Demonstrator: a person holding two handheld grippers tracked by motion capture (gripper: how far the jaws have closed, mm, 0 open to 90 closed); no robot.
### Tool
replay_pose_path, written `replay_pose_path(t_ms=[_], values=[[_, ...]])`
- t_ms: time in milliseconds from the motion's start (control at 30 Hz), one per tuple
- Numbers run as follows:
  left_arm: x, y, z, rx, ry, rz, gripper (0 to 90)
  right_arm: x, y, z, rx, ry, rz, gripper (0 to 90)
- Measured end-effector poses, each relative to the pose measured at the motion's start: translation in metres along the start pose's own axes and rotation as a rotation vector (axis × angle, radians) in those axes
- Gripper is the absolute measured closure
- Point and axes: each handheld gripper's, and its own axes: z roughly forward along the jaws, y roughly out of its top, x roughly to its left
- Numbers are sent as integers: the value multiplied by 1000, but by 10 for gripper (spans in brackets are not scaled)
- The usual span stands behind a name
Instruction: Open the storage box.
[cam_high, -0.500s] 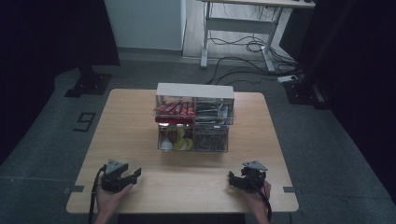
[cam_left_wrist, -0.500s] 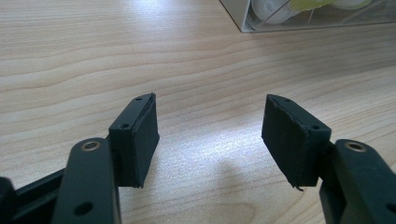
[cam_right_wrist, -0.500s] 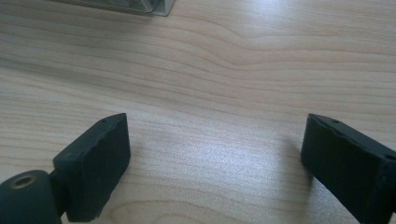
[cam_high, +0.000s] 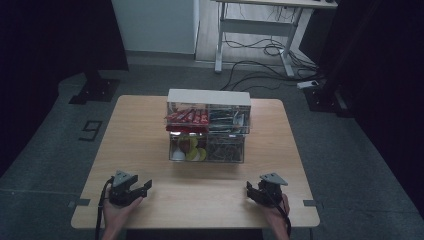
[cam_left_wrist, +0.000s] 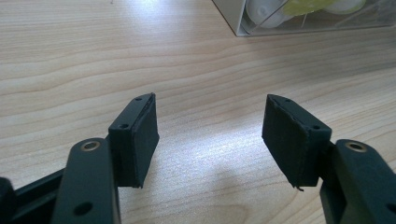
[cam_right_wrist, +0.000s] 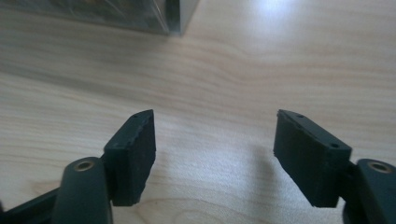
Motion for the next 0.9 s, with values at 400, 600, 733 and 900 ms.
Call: replay_pose_path(t_ms=[400, 600, 733, 900], values=[[3, 0, -1, -1, 2, -11, 366, 7, 12, -23, -136, 47, 14, 522], [4, 0, 0, 2, 4, -13, 368, 10, 17, -29, -158, 88, 13, 635], [3, 0, 0, 5, 2, -10, 368, 17, 21, -32, -167, 102, -9, 696], [3, -1, 1, 10, 3, -12, 373, 27, 25, -33, -174, 118, -54, 762]])
